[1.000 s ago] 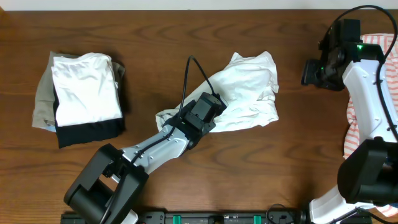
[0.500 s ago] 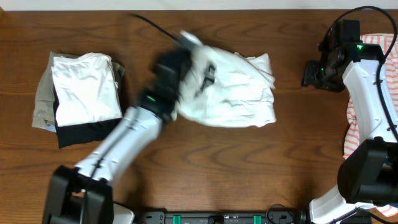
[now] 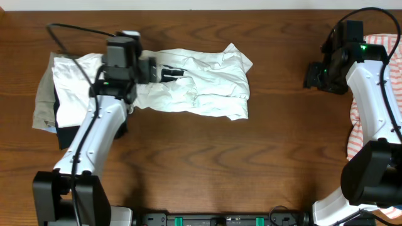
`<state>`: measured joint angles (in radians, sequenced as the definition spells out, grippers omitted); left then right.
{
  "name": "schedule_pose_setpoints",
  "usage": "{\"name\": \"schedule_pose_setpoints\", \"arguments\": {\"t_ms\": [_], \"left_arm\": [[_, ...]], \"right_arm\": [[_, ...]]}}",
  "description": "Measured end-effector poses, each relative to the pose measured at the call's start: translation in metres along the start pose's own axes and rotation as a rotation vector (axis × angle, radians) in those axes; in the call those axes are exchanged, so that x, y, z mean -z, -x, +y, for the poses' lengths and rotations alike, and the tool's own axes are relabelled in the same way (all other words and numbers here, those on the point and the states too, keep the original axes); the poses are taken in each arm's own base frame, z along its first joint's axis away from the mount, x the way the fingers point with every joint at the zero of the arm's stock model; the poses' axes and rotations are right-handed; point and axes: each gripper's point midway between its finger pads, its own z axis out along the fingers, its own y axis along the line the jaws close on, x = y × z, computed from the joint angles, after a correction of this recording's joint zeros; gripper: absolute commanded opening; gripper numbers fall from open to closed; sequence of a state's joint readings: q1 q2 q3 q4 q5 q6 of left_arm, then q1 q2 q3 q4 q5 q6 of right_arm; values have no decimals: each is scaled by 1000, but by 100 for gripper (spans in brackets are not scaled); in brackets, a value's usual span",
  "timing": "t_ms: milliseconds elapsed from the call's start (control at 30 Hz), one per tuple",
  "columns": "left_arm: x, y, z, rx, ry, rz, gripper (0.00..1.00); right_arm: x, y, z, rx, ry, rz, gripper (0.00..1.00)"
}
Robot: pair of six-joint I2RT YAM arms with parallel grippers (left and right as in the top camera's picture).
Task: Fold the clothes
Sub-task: 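Grasp the shirt corner with the left gripper and lift it leftward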
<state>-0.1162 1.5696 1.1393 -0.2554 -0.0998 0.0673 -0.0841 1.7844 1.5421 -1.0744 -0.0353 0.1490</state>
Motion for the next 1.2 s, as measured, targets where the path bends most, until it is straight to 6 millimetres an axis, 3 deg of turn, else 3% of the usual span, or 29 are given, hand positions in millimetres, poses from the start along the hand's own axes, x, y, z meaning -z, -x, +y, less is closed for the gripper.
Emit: {"name": "schedule_pose_setpoints", "arguments": {"t_ms": [200, 300, 433, 667, 933, 1000, 1067, 1133, 1200], "left_arm": [[8, -24, -47, -77, -95, 86, 98], [9, -29, -61, -124, -122, 93, 98], [-4, -48, -60, -158, -110, 148, 98], [-47, -87, -60, -174, -93, 257, 98], [-77, -98, -68, -150, -96, 254, 98], [-81, -99, -70, -140, -102, 250, 76], [-83, -102, -73, -138, -116, 257, 38], [-84, -104, -75, -135, -125, 262, 10], [-84, -104, -77, -133, -140, 263, 6]], "right_arm": [[0, -2, 9, 30, 52, 10, 65], [0, -2, 11, 38, 63, 11, 65], [0, -2, 12, 44, 69, 11, 66], [0, -4, 12, 47, 69, 16, 66], [0, -5, 12, 47, 68, 23, 65], [0, -5, 12, 47, 68, 24, 64], [0, -5, 12, 47, 68, 24, 63], [0, -5, 12, 48, 69, 24, 61], [0, -5, 12, 49, 69, 23, 60]]}}
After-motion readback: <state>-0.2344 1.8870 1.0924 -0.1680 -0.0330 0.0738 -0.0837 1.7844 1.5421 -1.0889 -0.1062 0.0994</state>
